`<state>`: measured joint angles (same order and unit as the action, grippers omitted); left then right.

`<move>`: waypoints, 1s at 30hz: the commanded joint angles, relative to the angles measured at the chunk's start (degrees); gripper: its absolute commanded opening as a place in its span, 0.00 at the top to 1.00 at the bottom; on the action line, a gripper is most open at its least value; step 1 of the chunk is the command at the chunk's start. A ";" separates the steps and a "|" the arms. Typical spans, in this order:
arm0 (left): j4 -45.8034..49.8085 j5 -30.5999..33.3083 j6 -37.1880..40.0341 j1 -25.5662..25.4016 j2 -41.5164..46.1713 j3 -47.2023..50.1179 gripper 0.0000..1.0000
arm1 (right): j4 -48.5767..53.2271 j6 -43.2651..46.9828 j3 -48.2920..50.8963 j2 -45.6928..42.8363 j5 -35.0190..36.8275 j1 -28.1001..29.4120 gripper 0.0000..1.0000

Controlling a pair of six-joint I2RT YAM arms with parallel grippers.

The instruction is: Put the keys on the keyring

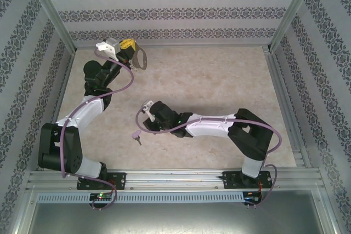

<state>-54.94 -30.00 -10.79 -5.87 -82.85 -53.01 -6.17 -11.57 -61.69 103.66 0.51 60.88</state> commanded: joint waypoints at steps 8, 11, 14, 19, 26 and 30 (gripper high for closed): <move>-2.55 -1.43 -0.20 0.86 0.31 -1.88 1.00 | 1.45 5.92 -8.07 9.37 -7.55 5.28 0.66; -2.53 -1.53 -0.27 0.87 0.31 -1.93 1.00 | 1.52 8.48 -8.35 10.71 -7.06 6.29 0.65; -2.53 -1.56 -0.26 0.86 0.24 -2.00 1.00 | 1.68 9.79 -8.62 11.98 -4.91 6.81 0.65; -2.37 -1.62 -0.29 0.86 0.26 -2.13 1.00 | 1.95 10.95 -9.40 13.19 -4.90 7.00 0.64; -2.39 -1.67 -0.47 0.86 0.14 -2.28 1.00 | 2.23 11.39 -10.79 14.59 -4.62 7.32 0.62; -2.52 -1.72 -0.46 0.88 0.03 -2.36 1.00 | 2.40 11.44 -11.43 15.41 -4.56 7.32 0.63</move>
<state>-54.89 -30.46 -10.81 -5.87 -82.89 -53.08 -4.54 -1.08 -71.66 117.19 -5.13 67.40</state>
